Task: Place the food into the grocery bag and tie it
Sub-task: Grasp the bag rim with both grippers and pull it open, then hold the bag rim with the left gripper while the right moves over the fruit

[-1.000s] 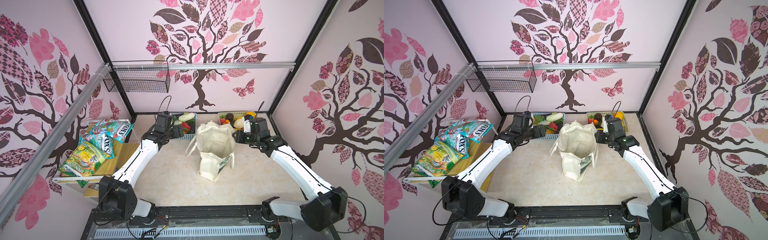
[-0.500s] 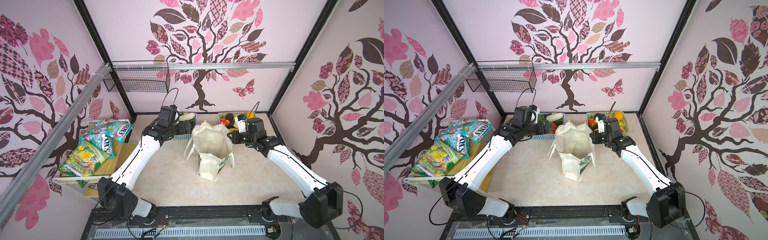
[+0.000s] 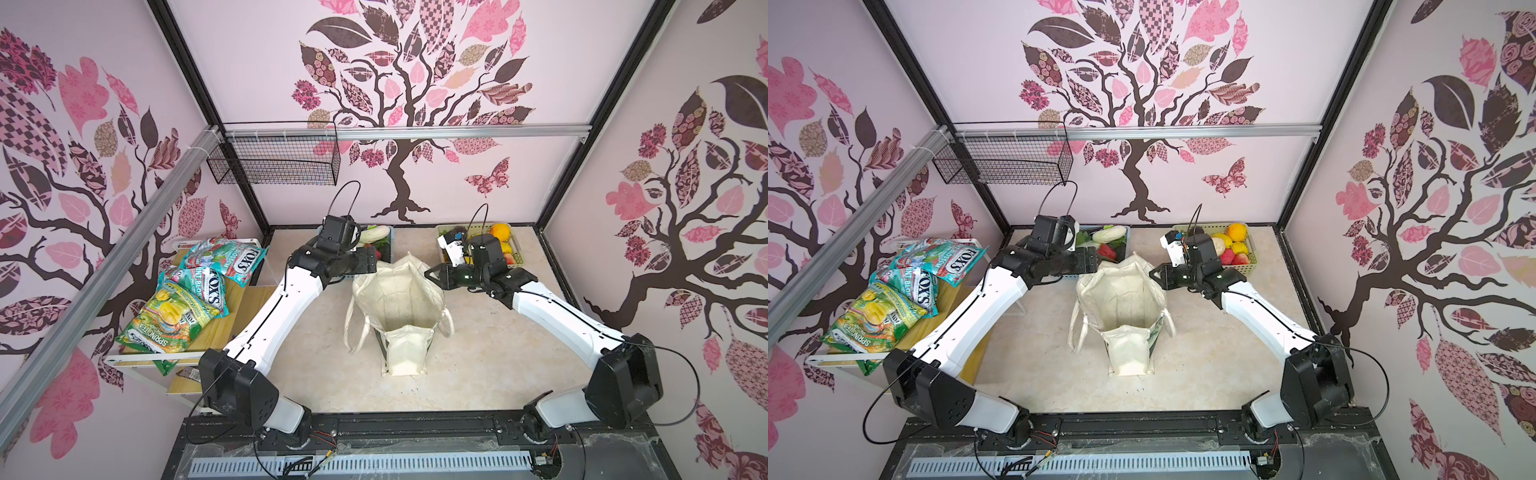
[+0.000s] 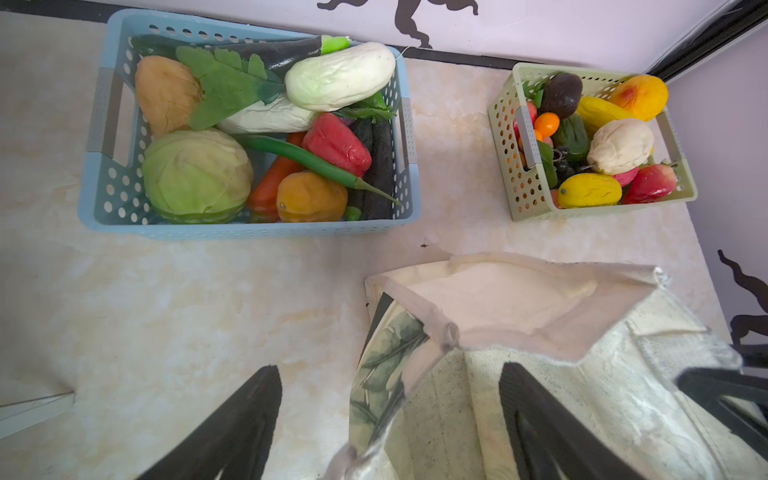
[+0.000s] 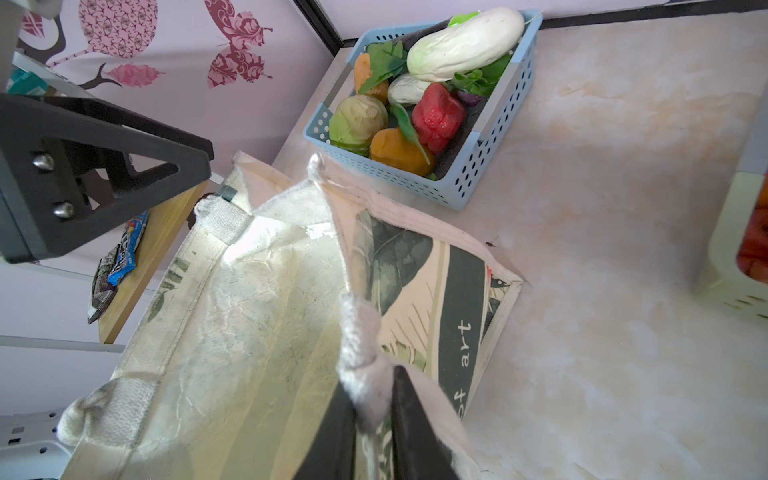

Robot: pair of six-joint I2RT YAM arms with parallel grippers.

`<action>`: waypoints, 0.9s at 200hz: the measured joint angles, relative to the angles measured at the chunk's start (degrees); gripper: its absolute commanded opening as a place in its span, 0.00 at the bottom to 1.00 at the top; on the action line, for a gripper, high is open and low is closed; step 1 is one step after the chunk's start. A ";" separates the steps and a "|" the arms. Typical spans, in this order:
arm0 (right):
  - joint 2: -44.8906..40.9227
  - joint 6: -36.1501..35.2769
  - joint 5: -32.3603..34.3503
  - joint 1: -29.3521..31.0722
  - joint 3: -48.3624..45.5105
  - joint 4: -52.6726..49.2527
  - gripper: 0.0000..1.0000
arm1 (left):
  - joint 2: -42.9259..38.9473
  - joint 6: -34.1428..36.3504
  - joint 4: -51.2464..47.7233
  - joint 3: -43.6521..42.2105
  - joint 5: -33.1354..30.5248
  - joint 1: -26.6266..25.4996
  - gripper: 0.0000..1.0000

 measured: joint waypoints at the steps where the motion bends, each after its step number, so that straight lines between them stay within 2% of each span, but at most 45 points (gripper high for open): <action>1: 0.04 0.20 0.04 0.00 0.00 -0.02 0.26 | 0.00 0.02 -0.04 0.00 -0.09 0.00 0.86; 11: 0.26 0.13 0.15 0.00 0.35 -0.15 0.33 | 0.00 0.20 -0.31 0.00 -0.55 -0.02 0.86; 30: 0.26 0.04 1.03 -0.02 0.92 -0.68 0.40 | 0.00 0.35 -0.61 0.00 -0.94 -0.02 0.86; 67: 0.15 -0.87 3.10 -0.81 4.42 -4.52 0.66 | -0.02 0.33 -0.66 0.00 -1.66 -0.02 0.87; 80: -0.09 -1.14 3.39 -1.88 5.97 -5.55 0.71 | -0.02 0.35 -0.68 0.00 -1.95 -0.02 0.88; 112: -1.97 0.31 3.78 -8.72 8.22 -7.04 0.76 | -0.22 0.57 -1.05 0.00 -2.58 0.00 0.88; 146: -1.33 0.92 11.13 -15.43 12.13 -9.55 0.77 | -1.38 0.81 -1.25 0.00 -3.63 0.22 0.89; 163: 0.83 0.35 16.04 -16.37 13.53 -10.10 0.73 | -2.25 0.92 -1.27 0.00 -4.00 0.52 0.89; 180: 4.20 -0.44 19.19 -16.39 13.97 -10.03 0.64 | -2.99 0.98 -1.27 0.00 -4.11 0.94 0.89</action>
